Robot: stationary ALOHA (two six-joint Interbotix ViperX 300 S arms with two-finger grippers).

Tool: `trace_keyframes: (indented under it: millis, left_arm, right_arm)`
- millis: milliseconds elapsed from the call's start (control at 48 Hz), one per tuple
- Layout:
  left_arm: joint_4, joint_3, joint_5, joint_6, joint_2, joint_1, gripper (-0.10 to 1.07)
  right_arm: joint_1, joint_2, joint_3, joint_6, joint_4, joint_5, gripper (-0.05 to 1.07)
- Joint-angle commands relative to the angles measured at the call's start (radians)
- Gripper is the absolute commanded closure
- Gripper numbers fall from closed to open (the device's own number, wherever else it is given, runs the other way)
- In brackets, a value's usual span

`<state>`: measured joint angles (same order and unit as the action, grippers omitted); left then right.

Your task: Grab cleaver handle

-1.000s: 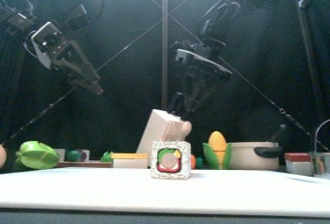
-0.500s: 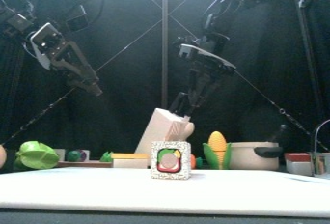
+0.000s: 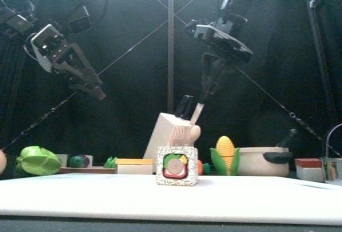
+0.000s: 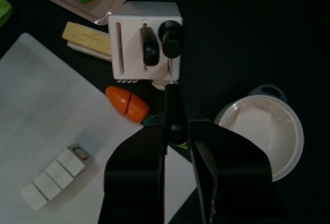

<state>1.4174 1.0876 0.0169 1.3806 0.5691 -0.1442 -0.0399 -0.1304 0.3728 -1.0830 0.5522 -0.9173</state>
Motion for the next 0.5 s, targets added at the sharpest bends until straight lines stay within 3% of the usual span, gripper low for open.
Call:
trace_keyframes:
  millis: [0,271,479]
  left_arm:
    - [0.002,-0.012,0.000,0.000,0.002,-0.002,-0.05]
    - [-0.021,-0.012,0.000,0.002,0.003,-0.002,-0.05]
    - [-0.028,-0.012,-0.002,0.000,0.003,-0.002,-0.05]
  right_arm:
    - [0.025,-0.057,-0.023,-0.002,0.005,-0.009,0.51]
    - [0.091,-0.129,0.008,-0.002,0.006,-0.009,0.51]
    - [0.121,-0.195,0.069,-0.005,0.023,0.091,0.51]
